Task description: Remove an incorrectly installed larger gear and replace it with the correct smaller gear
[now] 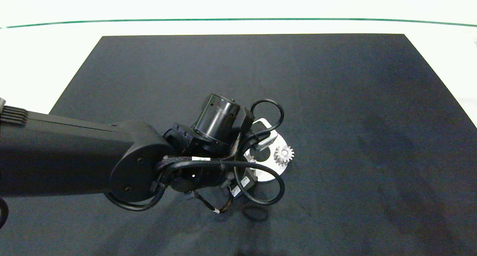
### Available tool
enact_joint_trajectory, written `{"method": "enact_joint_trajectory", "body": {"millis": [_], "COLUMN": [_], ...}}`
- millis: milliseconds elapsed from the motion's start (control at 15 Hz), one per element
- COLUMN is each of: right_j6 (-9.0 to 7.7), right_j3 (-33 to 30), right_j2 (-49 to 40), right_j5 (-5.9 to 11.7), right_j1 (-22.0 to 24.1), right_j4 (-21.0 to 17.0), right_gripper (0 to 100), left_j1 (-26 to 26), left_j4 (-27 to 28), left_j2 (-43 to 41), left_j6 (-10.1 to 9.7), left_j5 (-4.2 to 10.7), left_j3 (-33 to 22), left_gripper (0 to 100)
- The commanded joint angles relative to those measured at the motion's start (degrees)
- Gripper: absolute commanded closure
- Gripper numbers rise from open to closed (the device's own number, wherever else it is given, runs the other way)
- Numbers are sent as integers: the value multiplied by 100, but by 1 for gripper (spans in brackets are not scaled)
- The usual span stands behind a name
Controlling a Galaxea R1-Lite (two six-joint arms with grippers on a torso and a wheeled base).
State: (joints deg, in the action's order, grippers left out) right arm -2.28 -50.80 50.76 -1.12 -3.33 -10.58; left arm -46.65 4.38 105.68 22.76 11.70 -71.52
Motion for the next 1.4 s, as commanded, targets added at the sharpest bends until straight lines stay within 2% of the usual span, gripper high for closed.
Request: {"method": "enact_joint_trajectory", "body": {"millis": [67,400,600,1067,1400], "right_j6": [-1,-1,-1,-1,-9], "right_j3": [0,17,17,17,26], "right_j2": [-5,-5,-14,-31,-49], "right_j5": [-2,-11,-2,-11,-11], "right_j1": [-1,-1,-1,-1,-1], "right_j4": [-5,-5,-5,-5,-23], "right_gripper": [0,0,0,0,0], "left_j1": [7,7,-2,-46,-151], "left_j4": [2,19,336,345,345], "left_j2": [40,23,-4,-12,-48], "left_j6": [9,9,-35,-35,-52], "left_j5": [7,7,7,7,7], "left_j3": [-11,-20,-90,-72,-116], "left_gripper": [41,50,56,71,72]}}
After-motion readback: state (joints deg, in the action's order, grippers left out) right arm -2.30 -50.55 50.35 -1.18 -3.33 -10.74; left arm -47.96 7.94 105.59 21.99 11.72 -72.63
